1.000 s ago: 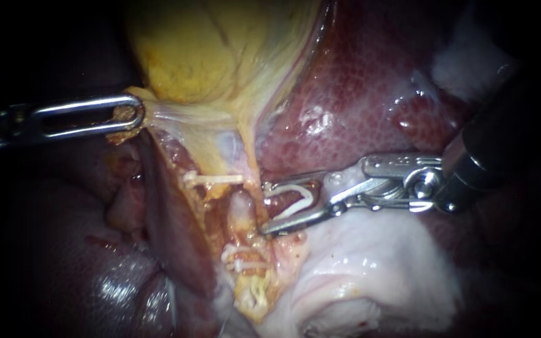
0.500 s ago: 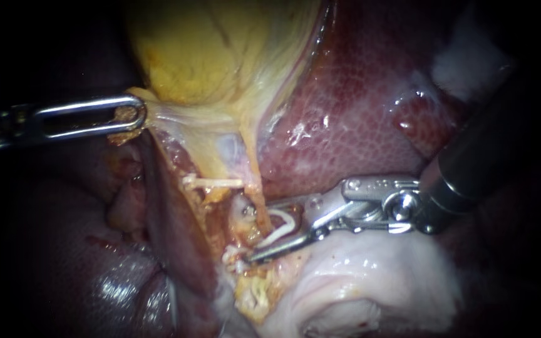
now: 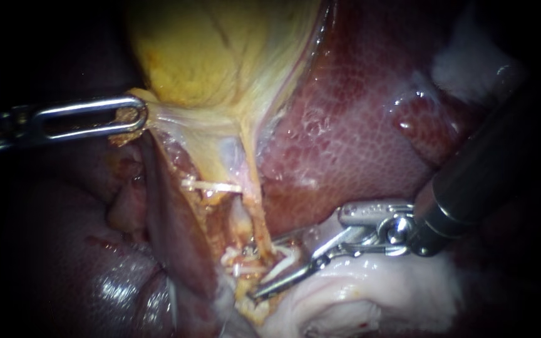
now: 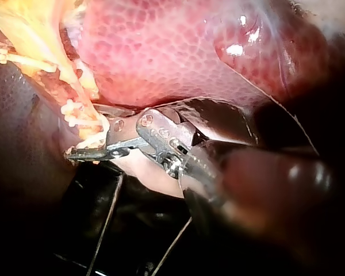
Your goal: Clipping first clip right tube
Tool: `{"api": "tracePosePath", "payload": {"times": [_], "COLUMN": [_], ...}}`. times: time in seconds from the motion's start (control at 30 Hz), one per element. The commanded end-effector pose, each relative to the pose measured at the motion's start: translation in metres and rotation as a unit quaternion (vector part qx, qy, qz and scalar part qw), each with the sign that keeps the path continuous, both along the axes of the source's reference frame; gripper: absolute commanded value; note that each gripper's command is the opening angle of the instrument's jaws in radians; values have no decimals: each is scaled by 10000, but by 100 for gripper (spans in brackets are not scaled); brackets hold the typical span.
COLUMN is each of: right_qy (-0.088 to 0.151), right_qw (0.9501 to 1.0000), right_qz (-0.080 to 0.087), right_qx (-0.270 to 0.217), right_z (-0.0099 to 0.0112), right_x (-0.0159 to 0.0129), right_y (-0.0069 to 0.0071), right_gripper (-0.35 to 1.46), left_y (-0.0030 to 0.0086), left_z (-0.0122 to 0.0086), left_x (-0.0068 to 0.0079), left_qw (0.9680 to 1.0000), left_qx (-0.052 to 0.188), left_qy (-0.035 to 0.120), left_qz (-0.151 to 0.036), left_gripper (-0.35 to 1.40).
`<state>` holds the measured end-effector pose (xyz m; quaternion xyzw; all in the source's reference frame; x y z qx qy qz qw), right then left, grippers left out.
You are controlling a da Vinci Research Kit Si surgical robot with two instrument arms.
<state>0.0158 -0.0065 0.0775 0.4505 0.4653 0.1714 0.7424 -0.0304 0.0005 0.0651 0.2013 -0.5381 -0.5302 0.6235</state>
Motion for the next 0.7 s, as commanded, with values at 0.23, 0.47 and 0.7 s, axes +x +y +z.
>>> {"api": "tracePosePath", "payload": {"times": [0.23, 0.47, 0.7], "right_qy": [-149, -220, -287], "right_qw": [9998, 9997, 9995], "right_qz": [91, 39, 156], "right_qx": [95, 36, 49], "right_z": [-2, 6, 5], "right_x": [-12, -14, -16], "right_y": [13, 8, 11], "right_gripper": [-35, -35, 8], "left_y": [0, 0, 0], "left_z": [0, 0, 0], "left_x": [0, 0, 1], "left_qw": [10000, 10000, 10000], "left_qx": [1, 1, 1], "left_qy": [0, 1, 0], "left_qz": [1, 0, 1], "left_gripper": [-35, -35, -35]}}
